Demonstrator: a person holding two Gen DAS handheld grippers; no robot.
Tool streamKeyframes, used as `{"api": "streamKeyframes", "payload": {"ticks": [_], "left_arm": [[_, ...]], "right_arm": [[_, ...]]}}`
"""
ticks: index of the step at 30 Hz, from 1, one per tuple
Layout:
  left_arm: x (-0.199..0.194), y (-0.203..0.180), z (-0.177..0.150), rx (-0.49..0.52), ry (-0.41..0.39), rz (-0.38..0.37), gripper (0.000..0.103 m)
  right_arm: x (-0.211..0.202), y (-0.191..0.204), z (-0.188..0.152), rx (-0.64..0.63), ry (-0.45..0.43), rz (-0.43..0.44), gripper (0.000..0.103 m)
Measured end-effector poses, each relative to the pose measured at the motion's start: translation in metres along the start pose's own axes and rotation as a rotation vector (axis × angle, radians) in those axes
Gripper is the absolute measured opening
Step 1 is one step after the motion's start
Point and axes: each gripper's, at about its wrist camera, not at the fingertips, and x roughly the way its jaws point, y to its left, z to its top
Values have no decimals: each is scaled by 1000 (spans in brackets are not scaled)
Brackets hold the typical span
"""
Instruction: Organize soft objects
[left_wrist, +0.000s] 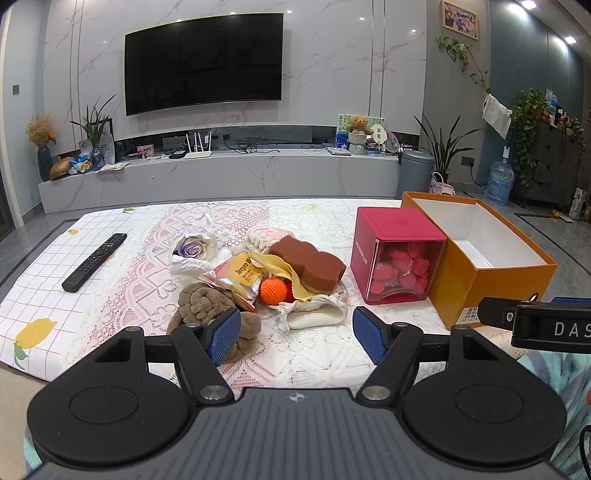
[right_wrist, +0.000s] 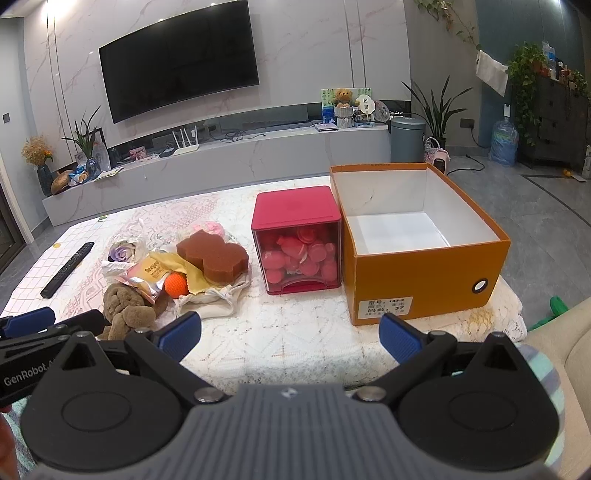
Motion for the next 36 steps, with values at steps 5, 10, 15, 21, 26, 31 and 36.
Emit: {"api": "streamKeyframes", "payload": {"ticks": [5, 10, 15, 21, 26, 31, 36], "left_arm": [[0, 0, 0, 0, 1, -1, 82], [2, 1, -2, -7, 14, -37, 82], [7, 9, -2, -41, 26, -67, 78], [18, 25, -2, -65, 34, -57, 60], [39, 43, -3, -107, 59, -14, 60], [61, 56, -1, -129, 78, 10, 83], [94, 70, 7, -181, 162, -22, 88]], "right_arm": [[1, 0, 0, 1, 0, 0, 100], [1, 0, -2, 0, 0, 0, 100], [4, -1, -7, 1, -37, 36, 100], [20, 8, -8, -57, -39, 41, 100], [44, 21, -6, -107, -3, 74, 93], [80, 37, -6, -149, 69, 168, 77], [115, 57, -1, -222, 101, 201, 73]]}}
